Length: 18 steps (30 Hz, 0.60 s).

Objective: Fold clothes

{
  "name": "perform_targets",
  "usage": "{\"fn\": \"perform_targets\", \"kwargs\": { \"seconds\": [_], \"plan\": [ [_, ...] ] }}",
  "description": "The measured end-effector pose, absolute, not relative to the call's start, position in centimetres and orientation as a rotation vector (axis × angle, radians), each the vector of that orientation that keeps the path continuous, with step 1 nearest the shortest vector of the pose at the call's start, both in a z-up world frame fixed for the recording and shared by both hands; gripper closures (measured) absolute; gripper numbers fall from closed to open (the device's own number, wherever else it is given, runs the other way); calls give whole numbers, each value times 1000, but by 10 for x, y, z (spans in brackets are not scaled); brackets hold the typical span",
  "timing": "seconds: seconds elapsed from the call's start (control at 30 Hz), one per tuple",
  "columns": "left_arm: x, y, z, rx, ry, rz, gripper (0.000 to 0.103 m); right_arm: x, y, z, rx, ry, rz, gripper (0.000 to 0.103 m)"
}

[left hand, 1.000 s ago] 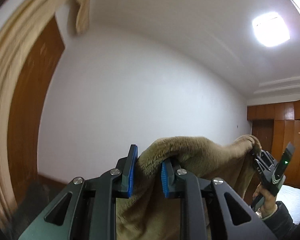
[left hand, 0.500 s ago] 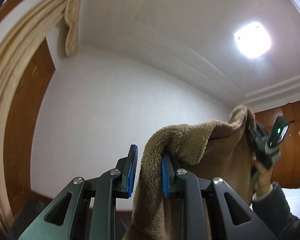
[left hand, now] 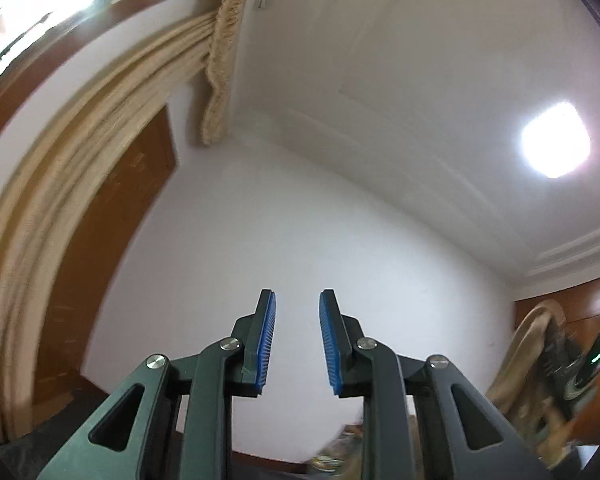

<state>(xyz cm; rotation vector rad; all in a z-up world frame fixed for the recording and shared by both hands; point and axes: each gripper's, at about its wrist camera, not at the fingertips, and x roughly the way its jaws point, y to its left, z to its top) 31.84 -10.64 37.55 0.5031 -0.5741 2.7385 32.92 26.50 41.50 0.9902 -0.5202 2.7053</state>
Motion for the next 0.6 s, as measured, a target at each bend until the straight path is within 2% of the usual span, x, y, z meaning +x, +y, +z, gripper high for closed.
{"fn": "perform_targets", "kwargs": {
  "seconds": [0.1, 0.13, 0.2, 0.27, 0.3, 0.43, 0.5, 0.53, 0.57, 0.6],
  "plan": [
    [309, -100, 377, 400, -467, 2722, 75, 332, 266, 412, 983, -520, 2716, 86],
    [302, -93, 372, 350, -427, 2719, 71, 331, 264, 411, 975, -533, 2718, 86],
    [286, -75, 355, 225, -338, 2693, 58, 327, 260, 410, 955, -554, 2728, 86],
    [274, -55, 335, 124, -282, 2642, 28, 323, 257, 411, 932, -563, 2739, 86],
    [270, -48, 321, 79, -265, 2599, 21, 322, 256, 411, 921, -565, 2742, 86],
    [259, -24, 269, -65, -237, 2451, 18, 318, 250, 410, 880, -584, 2744, 86],
    [259, -16, 244, -100, -230, 2413, 14, 316, 250, 409, 865, -595, 2744, 86],
    [261, -12, 233, -110, -221, 2412, 10, 314, 248, 410, 849, -598, 2746, 86],
    [262, -9, 222, -120, -211, 2411, 0, 311, 247, 411, 830, -600, 2750, 86],
    [265, -4, 212, -131, -204, 2407, 0, 308, 246, 412, 811, -602, 2753, 86]
  ]
}}
